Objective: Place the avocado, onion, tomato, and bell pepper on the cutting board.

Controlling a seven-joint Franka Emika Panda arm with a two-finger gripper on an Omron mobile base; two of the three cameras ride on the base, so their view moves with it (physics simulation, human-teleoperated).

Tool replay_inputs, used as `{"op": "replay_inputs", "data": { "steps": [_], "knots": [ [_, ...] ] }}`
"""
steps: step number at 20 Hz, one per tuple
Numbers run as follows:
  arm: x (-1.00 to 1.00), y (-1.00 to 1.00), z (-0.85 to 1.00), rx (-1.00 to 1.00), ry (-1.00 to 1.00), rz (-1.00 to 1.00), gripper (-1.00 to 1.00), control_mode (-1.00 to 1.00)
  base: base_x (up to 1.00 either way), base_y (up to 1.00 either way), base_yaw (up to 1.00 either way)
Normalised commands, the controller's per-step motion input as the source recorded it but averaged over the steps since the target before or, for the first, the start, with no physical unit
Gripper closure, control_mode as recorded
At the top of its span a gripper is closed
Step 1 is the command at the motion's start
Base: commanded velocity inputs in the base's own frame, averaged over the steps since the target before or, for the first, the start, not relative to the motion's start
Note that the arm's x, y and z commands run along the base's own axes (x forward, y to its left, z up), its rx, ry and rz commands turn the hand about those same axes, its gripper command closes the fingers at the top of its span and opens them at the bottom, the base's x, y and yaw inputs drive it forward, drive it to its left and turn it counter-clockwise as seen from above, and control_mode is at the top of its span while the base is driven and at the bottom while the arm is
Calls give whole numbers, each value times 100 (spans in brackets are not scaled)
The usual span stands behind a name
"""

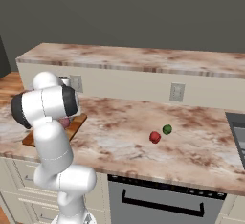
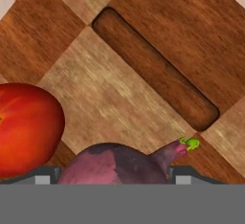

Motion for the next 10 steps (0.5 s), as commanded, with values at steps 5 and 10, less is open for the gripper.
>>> {"op": "replay_inputs", "data": {
  "steps": [5, 10],
  "knots": [
    [0, 0, 0, 0, 0, 0, -100, -100, 0, 0, 0],
    [0, 0, 0, 0, 0, 0, -100, -100, 0, 0, 0]
  ]
}}
